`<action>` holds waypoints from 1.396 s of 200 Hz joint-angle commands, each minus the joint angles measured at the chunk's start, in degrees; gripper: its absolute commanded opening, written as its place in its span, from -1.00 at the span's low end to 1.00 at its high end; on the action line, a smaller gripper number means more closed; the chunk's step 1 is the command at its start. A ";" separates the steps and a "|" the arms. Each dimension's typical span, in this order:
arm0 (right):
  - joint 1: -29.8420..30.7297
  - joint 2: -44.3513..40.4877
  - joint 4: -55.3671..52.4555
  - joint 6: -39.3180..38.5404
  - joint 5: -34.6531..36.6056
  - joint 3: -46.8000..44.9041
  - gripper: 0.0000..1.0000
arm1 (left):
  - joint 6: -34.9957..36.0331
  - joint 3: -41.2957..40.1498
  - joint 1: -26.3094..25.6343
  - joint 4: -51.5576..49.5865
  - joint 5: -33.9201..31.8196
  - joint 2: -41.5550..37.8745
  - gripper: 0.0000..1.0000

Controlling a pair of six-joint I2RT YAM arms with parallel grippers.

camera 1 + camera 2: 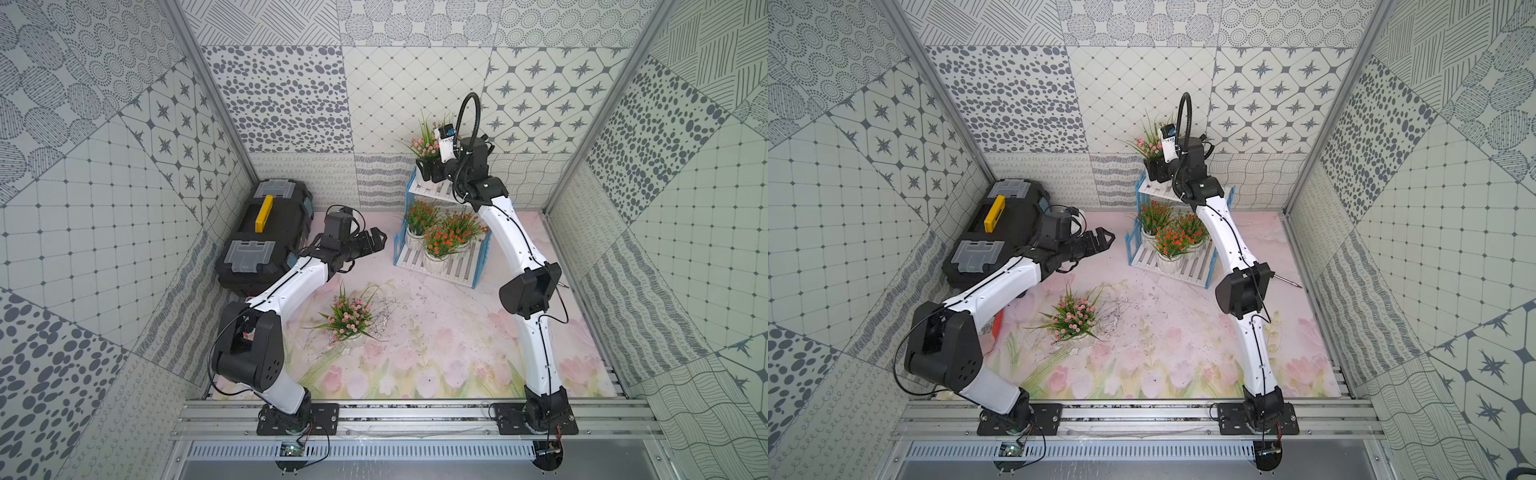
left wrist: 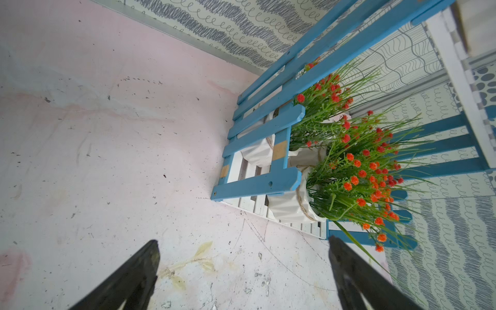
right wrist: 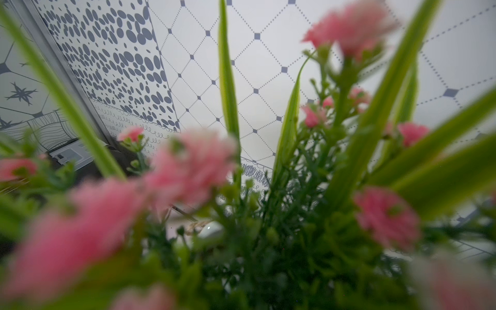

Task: Place the baby's breath potted plants on the rack by color
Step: Place the baby's breath potted plant on the rack.

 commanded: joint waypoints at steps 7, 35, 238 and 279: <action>-0.25 0.17 5.22 -0.18 -0.88 1.73 0.67 | 0.19 -0.15 -0.23 2.69 1.24 -0.41 0.97; -0.25 0.08 5.20 -0.22 -1.11 1.47 0.75 | 0.09 -0.07 -0.20 2.88 1.30 -0.32 0.97; -1.48 -7.06 14.23 0.96 -6.37 -7.14 0.96 | 0.19 -0.33 -0.13 2.75 0.70 -1.00 0.97; -1.51 -8.19 16.72 2.15 -9.23 -7.84 0.96 | 0.74 0.11 -0.11 2.26 0.34 -1.46 0.97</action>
